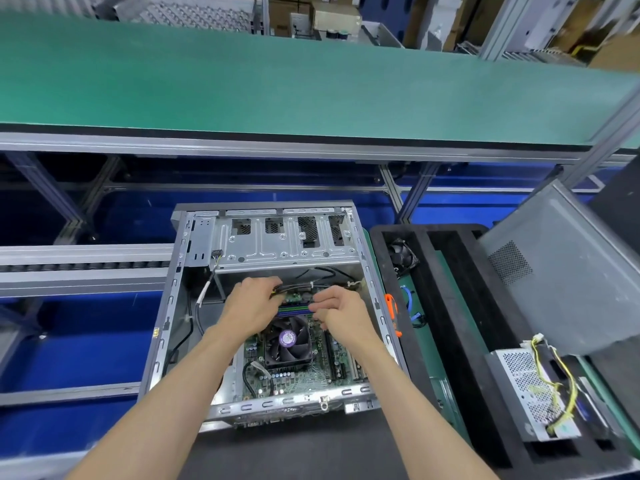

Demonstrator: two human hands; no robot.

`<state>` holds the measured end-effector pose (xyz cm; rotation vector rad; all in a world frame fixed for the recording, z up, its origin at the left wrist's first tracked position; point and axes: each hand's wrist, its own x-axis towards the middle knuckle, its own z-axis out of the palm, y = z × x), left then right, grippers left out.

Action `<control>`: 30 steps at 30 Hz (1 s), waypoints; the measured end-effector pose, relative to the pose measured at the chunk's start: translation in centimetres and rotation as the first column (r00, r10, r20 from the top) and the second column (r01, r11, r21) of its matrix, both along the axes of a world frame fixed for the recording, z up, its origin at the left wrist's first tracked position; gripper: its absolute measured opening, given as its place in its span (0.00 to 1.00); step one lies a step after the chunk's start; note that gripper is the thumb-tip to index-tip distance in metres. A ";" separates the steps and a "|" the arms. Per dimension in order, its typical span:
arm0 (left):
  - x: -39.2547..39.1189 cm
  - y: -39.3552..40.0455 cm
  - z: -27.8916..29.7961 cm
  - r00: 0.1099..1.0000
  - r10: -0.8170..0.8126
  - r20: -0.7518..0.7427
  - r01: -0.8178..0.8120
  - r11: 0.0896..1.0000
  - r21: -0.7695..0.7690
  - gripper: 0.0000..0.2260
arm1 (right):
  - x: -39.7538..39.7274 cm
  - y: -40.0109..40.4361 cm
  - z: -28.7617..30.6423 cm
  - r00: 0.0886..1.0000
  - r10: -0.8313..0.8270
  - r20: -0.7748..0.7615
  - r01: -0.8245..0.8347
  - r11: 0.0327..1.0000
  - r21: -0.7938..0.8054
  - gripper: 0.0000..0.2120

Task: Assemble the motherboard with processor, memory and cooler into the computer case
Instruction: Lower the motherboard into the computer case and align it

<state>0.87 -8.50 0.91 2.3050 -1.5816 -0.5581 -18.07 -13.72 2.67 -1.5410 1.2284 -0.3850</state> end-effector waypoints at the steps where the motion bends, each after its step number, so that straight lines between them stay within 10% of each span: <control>1: 0.2 0.0 -0.2 0.998 0.001 0.060 -0.002 1.000 0.018 0.08 | 0.0 0.0 -0.1 1.000 -0.013 -0.025 0.012 0.999 -0.043 0.12; 9: 0.5 1.0 1.4 1.000 -0.016 0.001 0.016 0.988 0.152 0.26 | 0.2 0.5 -0.1 0.970 0.071 -0.233 -0.141 0.943 -0.300 0.15; 16: 0.6 4.8 5.0 0.919 0.250 0.306 -0.103 0.899 -0.426 0.05 | 0.2 0.9 0.4 0.950 0.022 -0.310 -0.154 0.900 -0.407 0.11; 21: 1.5 6.4 4.5 0.876 0.465 0.131 -0.387 0.838 -0.384 0.08 | 0.3 1.1 0.8 0.942 0.031 -0.335 -0.180 0.888 -0.423 0.10; 30: 1.6 7.7 5.2 0.965 0.256 0.058 -0.154 0.733 -0.663 0.08 | 0.2 1.2 1.1 0.926 0.049 -0.375 -0.211 0.889 -0.406 0.10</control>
